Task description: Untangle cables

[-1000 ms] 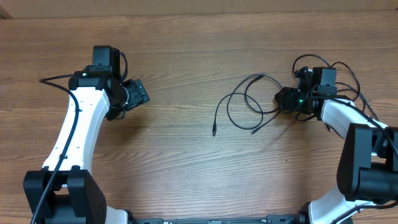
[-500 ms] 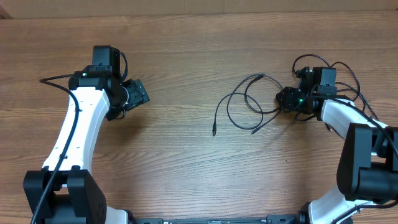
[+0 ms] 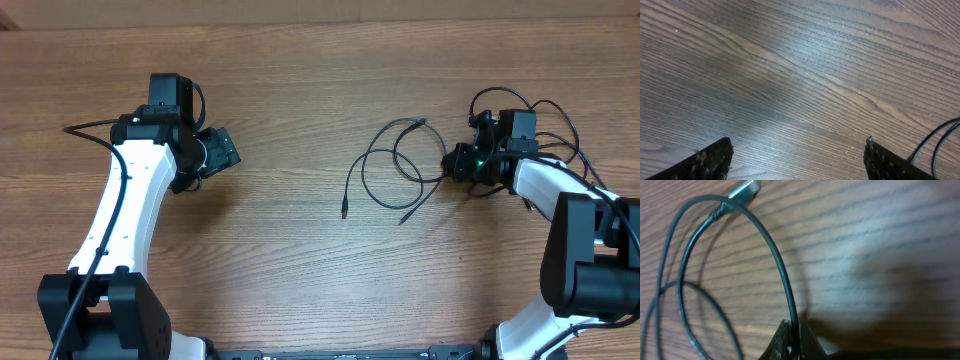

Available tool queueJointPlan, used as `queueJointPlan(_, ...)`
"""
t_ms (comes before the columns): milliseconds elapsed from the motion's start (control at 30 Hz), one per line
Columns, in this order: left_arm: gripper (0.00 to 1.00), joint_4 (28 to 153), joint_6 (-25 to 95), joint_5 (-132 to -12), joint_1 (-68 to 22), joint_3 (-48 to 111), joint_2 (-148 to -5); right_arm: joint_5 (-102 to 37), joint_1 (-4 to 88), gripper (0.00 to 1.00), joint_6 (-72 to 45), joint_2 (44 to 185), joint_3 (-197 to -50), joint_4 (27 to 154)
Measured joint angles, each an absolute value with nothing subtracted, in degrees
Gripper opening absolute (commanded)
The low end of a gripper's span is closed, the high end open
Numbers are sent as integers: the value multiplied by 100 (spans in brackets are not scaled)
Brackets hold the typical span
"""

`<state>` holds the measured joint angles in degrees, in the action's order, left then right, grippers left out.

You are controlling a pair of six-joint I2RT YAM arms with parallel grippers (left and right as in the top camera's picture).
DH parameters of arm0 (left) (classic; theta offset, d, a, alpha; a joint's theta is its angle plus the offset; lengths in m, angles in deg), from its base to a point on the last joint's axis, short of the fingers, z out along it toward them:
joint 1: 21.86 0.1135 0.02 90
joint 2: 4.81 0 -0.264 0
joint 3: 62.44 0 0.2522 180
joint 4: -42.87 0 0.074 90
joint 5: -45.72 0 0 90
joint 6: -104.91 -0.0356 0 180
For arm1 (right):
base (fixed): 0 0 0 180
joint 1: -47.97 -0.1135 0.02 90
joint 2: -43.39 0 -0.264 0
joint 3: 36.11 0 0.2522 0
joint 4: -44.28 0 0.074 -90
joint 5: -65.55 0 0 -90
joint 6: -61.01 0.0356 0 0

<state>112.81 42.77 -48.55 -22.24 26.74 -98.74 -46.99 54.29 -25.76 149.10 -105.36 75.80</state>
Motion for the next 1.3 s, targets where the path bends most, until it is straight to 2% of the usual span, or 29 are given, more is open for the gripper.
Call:
queueJointPlan(367, 84, 11279, 4277, -4853, -2224, 2674, -9874, -5711, 5292, 4, -2574, 14569, -12199, 9396)
queueJointPlan(600, 84, 11277, 4277, -4855, -2224, 2674, -9874, -5910, 4094, 4, -2576, 14123, -12588, 9941)
queueJointPlan(633, 84, 11277, 4277, -4853, -2224, 2674, -9874, -5814, 3884, 13, -2578, 14137, -12588, 10013)
queueJointPlan(667, 84, 11277, 4277, -4853, -2224, 2674, -9874, -5672, 3665, 43, -2550, 14145, -12584, 10056)
queueJointPlan(700, 84, 11277, 4277, -4853, -2224, 2674, -9874, -5456, 3462, 61, -2552, 14148, -12584, 10063)
queueJointPlan(733, 84, 11277, 4277, -4853, -2224, 2674, -9874, -5209, 3300, 66, -2578, 14148, -12584, 10045)
queueJointPlan(833, 84, 11277, 4277, -4853, -2224, 2674, -9874, -4404, 3049, 72, -2576, 14150, -12584, 9919)
queueJointPlan(1067, 84, 11277, 4277, -4853, -2224, 2674, -9874, -2925, 3106, 73, -2526, 14152, -12584, 9409)
queueJointPlan(1300, 84, 11277, 4277, -4855, -2224, 2674, -9874, -2564, 3110, 72, -2377, 14475, -12584, 9224)
